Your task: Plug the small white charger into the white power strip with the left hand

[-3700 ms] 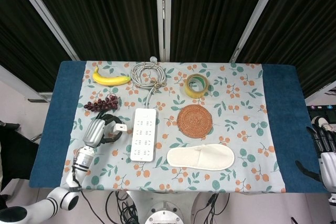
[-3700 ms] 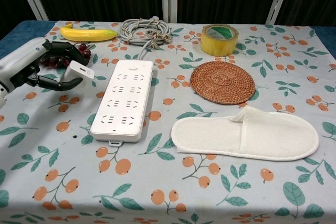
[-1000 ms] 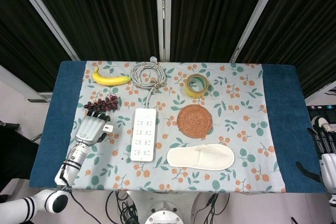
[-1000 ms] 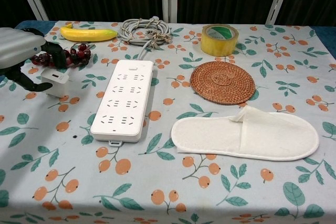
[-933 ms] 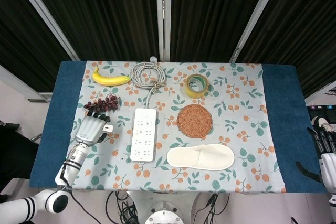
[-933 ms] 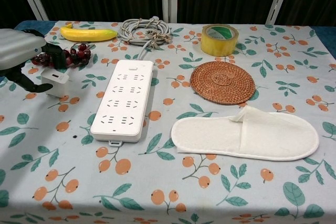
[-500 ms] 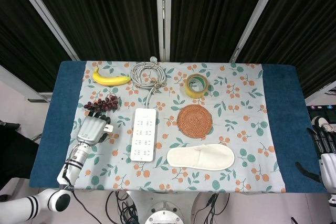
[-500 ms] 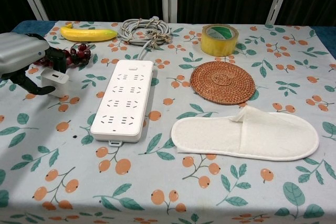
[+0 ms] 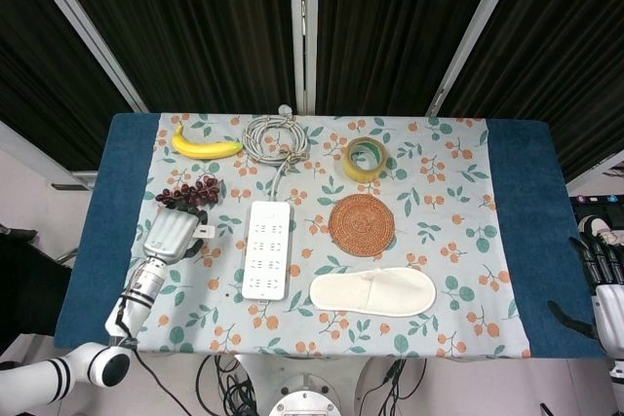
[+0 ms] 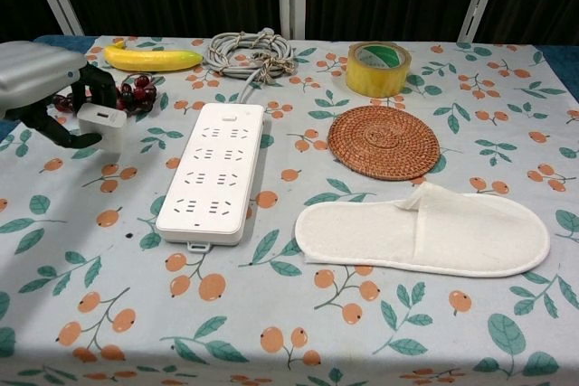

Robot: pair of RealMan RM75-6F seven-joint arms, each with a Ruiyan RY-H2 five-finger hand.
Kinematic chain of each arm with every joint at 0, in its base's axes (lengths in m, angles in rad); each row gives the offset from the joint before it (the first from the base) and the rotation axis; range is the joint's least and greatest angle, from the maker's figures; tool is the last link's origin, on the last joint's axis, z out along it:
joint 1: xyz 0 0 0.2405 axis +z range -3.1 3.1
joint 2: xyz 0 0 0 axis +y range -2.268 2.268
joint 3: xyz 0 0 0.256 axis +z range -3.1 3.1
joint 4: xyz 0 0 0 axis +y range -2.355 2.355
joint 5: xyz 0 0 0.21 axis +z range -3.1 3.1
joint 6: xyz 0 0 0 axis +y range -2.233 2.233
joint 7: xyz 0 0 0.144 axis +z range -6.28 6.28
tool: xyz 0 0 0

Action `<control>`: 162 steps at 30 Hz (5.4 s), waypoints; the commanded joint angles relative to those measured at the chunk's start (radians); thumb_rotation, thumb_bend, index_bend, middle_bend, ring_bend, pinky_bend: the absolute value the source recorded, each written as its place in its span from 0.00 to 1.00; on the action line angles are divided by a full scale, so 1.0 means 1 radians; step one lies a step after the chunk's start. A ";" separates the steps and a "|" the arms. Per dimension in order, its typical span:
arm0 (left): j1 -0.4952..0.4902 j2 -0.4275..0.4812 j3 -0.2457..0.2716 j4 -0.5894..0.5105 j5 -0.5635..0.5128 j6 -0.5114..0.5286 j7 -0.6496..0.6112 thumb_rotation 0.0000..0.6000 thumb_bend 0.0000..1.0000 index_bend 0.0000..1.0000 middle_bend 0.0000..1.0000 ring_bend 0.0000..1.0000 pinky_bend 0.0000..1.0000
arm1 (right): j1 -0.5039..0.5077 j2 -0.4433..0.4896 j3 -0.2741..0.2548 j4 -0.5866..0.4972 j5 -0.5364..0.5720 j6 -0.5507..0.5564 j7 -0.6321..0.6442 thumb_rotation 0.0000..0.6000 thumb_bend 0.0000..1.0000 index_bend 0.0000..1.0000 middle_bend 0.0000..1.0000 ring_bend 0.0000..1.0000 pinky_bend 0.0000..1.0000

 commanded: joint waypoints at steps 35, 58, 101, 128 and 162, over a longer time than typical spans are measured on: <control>-0.184 -0.189 -0.104 0.045 -0.089 -0.056 -0.179 1.00 0.45 0.62 0.69 0.50 0.31 | 0.016 0.008 0.001 -0.006 0.011 -0.029 -0.006 1.00 0.09 0.00 0.01 0.00 0.00; -0.176 -0.226 -0.079 0.152 -0.009 -0.058 -0.298 1.00 0.45 0.62 0.68 0.50 0.30 | 0.013 0.007 0.001 -0.013 0.015 -0.027 -0.016 1.00 0.09 0.00 0.01 0.00 0.00; -0.172 -0.251 -0.066 0.230 -0.019 -0.108 -0.313 1.00 0.45 0.64 0.70 0.50 0.30 | 0.011 0.002 0.001 -0.011 0.019 -0.028 -0.017 1.00 0.09 0.00 0.01 0.00 0.00; -0.163 -0.251 -0.051 0.236 -0.021 -0.136 -0.306 1.00 0.45 0.57 0.65 0.49 0.30 | 0.002 0.001 0.001 -0.007 0.018 -0.016 -0.012 1.00 0.09 0.00 0.01 0.00 0.00; -0.130 -0.056 -0.118 -0.142 -0.020 -0.044 -0.296 1.00 0.45 0.32 0.40 0.30 0.29 | -0.010 -0.008 0.000 0.026 0.017 -0.001 0.028 1.00 0.09 0.00 0.02 0.00 0.00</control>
